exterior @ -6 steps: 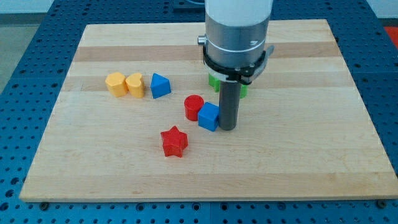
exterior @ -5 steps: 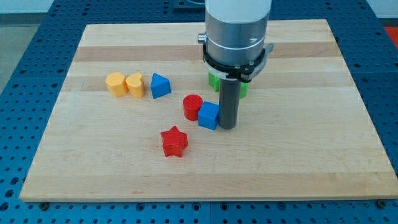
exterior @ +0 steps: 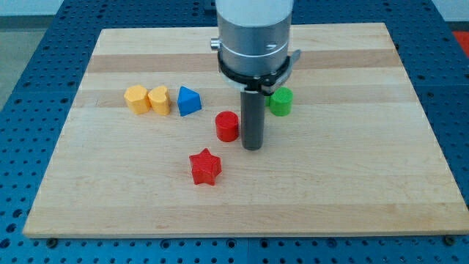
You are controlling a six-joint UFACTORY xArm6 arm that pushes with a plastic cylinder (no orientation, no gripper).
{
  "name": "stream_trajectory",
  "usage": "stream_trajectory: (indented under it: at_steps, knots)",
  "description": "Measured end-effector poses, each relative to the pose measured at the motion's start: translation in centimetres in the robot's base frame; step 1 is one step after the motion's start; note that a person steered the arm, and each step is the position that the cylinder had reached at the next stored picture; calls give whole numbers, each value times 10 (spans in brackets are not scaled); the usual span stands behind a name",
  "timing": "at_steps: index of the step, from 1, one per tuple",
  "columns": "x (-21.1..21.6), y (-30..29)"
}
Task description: Move blue cube to blue triangle
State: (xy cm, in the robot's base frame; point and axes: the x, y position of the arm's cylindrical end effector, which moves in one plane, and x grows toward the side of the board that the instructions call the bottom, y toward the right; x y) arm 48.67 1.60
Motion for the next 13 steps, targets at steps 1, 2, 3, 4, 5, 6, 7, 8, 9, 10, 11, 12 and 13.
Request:
stream_trajectory:
  at_steps: [1, 2, 3, 4, 5, 6, 7, 8, 9, 10, 11, 12, 13]
  knots:
    - [-2, 18]
    - [-19, 18]
    - [-39, 18]
    - [-56, 18]
    - [-58, 11]
    - [-58, -3]
    - [-66, -13]
    - [-79, -15]
    - [-80, -19]
    - [-80, -24]
    - [-80, -30]
    - [-80, -36]
    - [-80, -41]
